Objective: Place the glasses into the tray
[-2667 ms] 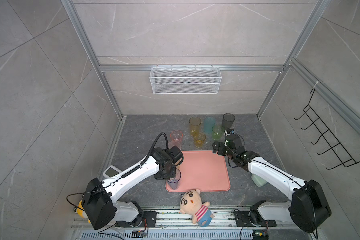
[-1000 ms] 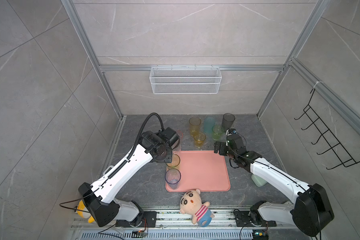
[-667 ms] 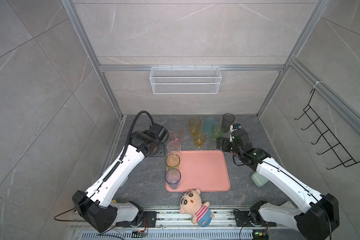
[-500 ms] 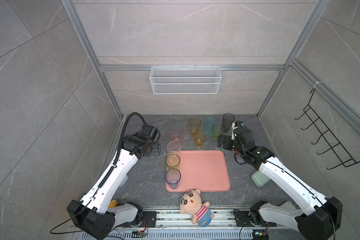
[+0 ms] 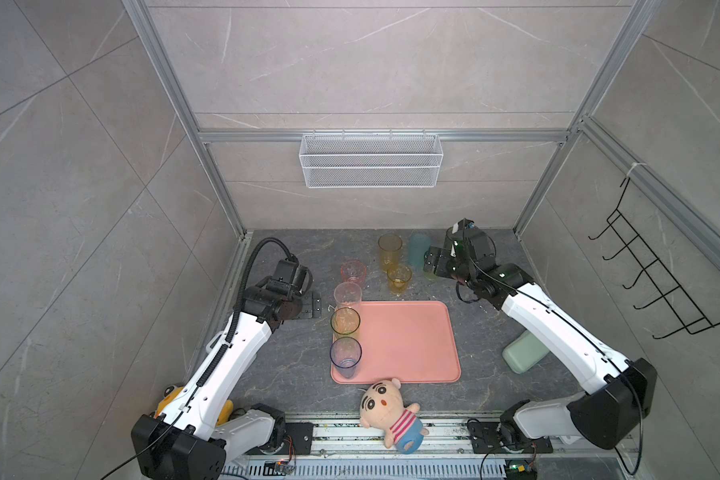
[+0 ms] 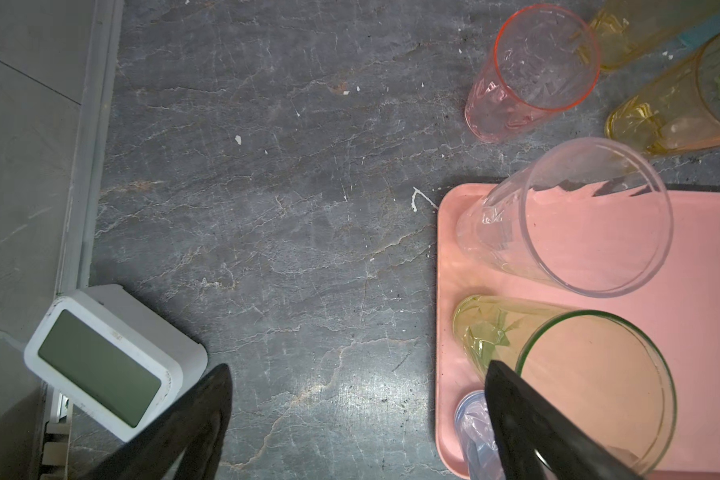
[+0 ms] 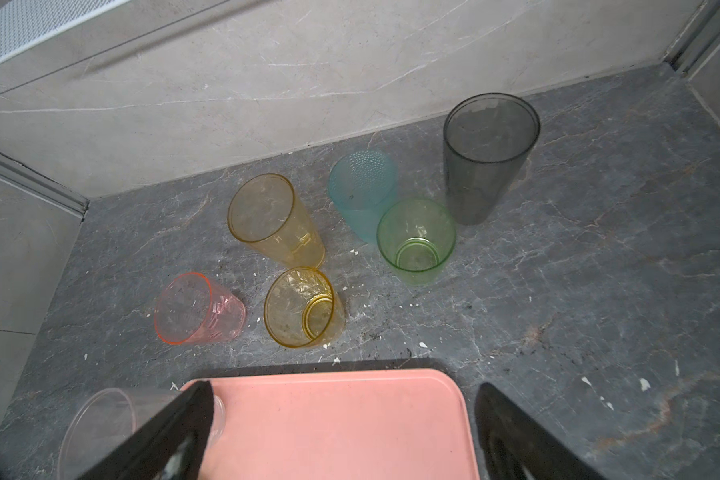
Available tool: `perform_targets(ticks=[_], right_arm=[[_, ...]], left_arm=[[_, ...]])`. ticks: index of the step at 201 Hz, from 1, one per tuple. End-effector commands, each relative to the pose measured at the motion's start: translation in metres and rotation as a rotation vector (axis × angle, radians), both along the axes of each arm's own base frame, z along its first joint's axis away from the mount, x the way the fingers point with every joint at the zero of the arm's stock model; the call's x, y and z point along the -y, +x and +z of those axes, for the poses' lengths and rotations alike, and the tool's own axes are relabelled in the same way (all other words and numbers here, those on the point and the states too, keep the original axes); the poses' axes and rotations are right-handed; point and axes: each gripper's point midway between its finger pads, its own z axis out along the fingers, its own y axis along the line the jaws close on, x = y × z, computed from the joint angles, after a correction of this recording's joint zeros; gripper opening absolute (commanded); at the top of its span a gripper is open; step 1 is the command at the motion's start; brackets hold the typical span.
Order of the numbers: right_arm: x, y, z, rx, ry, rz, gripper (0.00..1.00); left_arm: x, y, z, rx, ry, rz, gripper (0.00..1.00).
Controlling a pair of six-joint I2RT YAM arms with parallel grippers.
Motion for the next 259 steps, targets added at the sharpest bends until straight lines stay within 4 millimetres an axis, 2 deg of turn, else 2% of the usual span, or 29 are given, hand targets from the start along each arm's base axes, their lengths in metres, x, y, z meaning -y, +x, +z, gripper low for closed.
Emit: perform_targets(ticks=[1,58,115,181,237,259], right_arm=[[-0.008,0.011,0.006,-0.010,-0.001,-0.018,0.99],[-0.035,0.050,0.010,0.005,0.018,-0.018,0.99],[-0.052,0.085,0.002,-0.004,0.022,-0.040,0.99],[-0.067,0.116,-0.030,-0.064,-0.003,-0.075,0.99],[-0.079,0.133,-0.060,-0.141,-0.028,-0.074,0.98],[-0.084,0.139,-0.071,-0.172,-0.037,-0.070,0.95]], left_arm=[[-0.001,0.004,0.010,0.054,0.003,-0.022,0.97],[-0.005,-0.001,0.015,0.102,0.002,-0.025,1.00],[-0.009,-0.002,0.016,0.116,0.015,-0.014,1.00],[-0.011,-0.003,0.013,0.108,0.029,-0.011,1.00],[-0.010,-0.003,0.016,0.127,0.018,-0.016,1.00],[-0.010,-0.004,0.015,0.125,0.018,-0.017,1.00]])
